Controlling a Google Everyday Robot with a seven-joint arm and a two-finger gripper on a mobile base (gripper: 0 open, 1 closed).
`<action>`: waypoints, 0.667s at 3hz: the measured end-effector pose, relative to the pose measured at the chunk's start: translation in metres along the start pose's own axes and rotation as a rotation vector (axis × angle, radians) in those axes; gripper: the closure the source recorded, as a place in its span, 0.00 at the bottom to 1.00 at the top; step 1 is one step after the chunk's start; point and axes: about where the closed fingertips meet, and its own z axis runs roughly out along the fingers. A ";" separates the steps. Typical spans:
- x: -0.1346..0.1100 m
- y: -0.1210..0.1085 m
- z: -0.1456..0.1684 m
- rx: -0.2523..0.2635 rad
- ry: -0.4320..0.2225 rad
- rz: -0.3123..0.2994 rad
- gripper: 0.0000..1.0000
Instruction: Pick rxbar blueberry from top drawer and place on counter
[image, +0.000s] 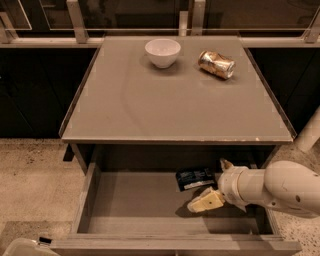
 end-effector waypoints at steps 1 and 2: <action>-0.004 0.004 0.013 -0.039 0.006 -0.017 0.00; -0.006 0.005 0.031 -0.059 0.009 -0.018 0.00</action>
Offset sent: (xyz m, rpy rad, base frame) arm 0.0254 0.0330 -0.0308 0.0177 0.0429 0.0643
